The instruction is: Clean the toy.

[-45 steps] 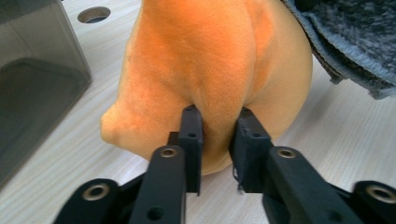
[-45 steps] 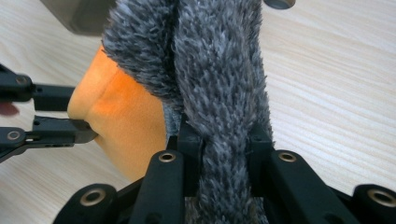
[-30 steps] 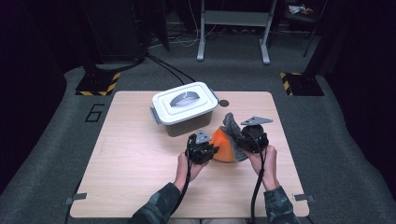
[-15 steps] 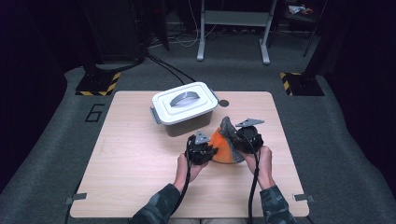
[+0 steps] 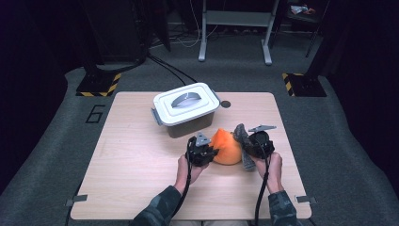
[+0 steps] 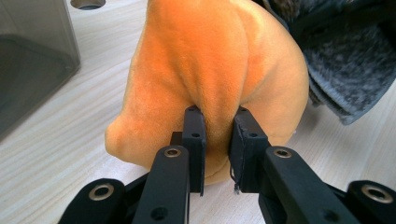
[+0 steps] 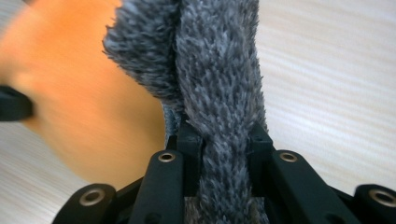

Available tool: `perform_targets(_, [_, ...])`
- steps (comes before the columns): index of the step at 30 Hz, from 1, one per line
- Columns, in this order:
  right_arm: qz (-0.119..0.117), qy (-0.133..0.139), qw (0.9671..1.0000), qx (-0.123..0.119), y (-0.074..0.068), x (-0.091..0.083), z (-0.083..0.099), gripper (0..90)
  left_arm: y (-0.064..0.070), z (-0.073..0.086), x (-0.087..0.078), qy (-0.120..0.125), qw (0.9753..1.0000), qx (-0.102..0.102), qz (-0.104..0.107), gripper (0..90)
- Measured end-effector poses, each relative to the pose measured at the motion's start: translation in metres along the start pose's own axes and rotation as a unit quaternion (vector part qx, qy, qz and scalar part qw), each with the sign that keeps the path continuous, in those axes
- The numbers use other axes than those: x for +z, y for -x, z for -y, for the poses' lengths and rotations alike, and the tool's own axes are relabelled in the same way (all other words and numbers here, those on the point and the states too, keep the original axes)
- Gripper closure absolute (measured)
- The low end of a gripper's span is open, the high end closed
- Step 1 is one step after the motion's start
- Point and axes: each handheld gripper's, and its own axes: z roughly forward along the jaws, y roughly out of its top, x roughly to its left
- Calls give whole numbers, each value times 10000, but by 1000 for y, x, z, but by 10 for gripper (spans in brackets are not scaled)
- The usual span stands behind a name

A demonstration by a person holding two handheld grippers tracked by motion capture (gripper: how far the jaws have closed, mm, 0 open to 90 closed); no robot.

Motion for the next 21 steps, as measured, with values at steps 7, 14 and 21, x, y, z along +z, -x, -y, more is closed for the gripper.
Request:
perform_targets(7, [59, -369, 9990, 230, 11, 19, 15, 738, -1, 1, 0, 13, 10000, -5, -21, 777])
perform_targets(14, [-8, -622, 9975, 335, 19, 35, 23, 738, 0, 0, -1, 38, 10000, -15, -44, 777])
perform_targets(21, [27, 74, 9998, 164, 11, -14, -3, 739, 4, -3, -1, 37, 10000, 54, -41, 774])
